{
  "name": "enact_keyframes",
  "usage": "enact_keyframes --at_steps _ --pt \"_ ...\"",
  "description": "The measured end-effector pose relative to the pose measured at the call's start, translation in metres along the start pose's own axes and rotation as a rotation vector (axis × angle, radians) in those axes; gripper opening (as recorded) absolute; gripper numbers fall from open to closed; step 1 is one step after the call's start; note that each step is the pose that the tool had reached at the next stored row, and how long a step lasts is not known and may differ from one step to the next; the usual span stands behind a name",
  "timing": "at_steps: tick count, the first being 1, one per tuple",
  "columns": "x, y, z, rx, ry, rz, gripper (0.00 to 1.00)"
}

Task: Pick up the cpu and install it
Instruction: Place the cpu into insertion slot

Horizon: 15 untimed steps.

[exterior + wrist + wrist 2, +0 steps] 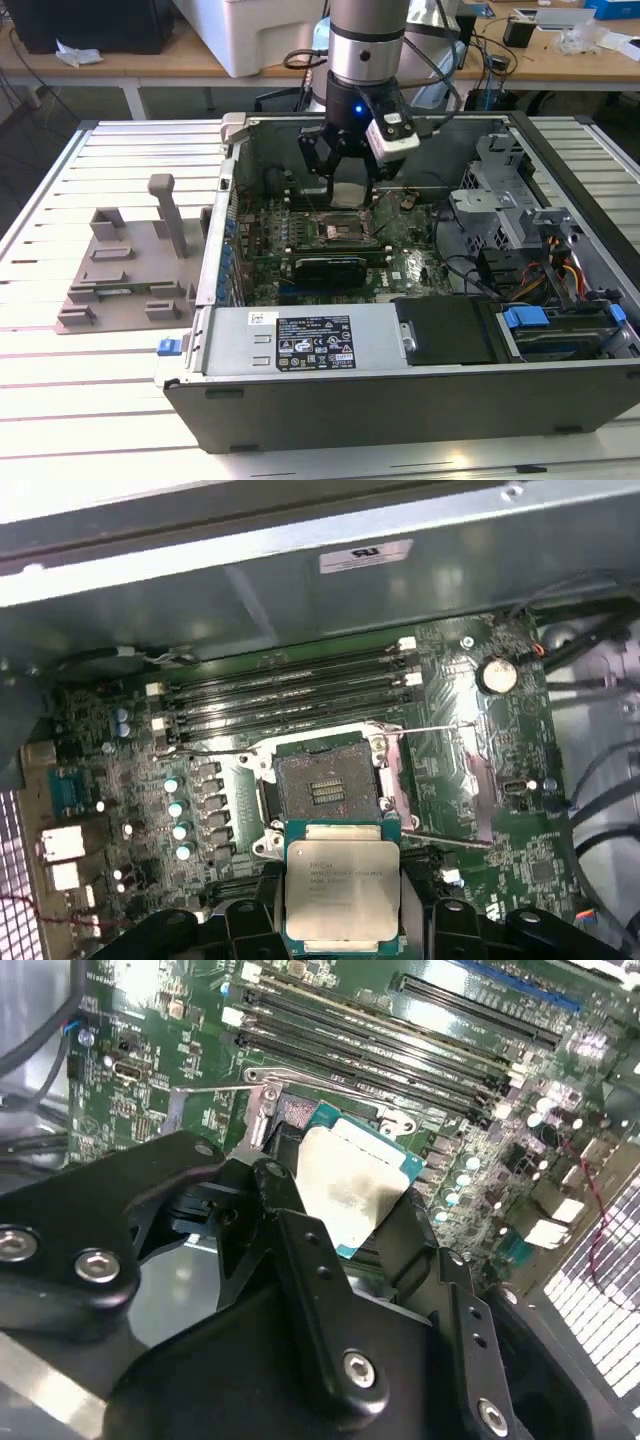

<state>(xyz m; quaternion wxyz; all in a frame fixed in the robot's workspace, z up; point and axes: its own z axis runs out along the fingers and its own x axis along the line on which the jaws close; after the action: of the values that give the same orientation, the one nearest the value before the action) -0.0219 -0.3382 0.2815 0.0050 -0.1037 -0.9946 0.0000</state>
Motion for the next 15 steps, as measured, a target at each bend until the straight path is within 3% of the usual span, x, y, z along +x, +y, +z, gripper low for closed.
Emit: enact_keyframes --at_steps 2,5,15 --pt "0.0000 0.0000 0.0001 0.0027 -0.0006 0.127 0.55" --pt "0.0000 0.0000 0.0002 0.0021 -0.0004 0.259 0.55" --pt "0.0000 0.0000 0.0002 0.0020 -0.0003 0.361 0.55"
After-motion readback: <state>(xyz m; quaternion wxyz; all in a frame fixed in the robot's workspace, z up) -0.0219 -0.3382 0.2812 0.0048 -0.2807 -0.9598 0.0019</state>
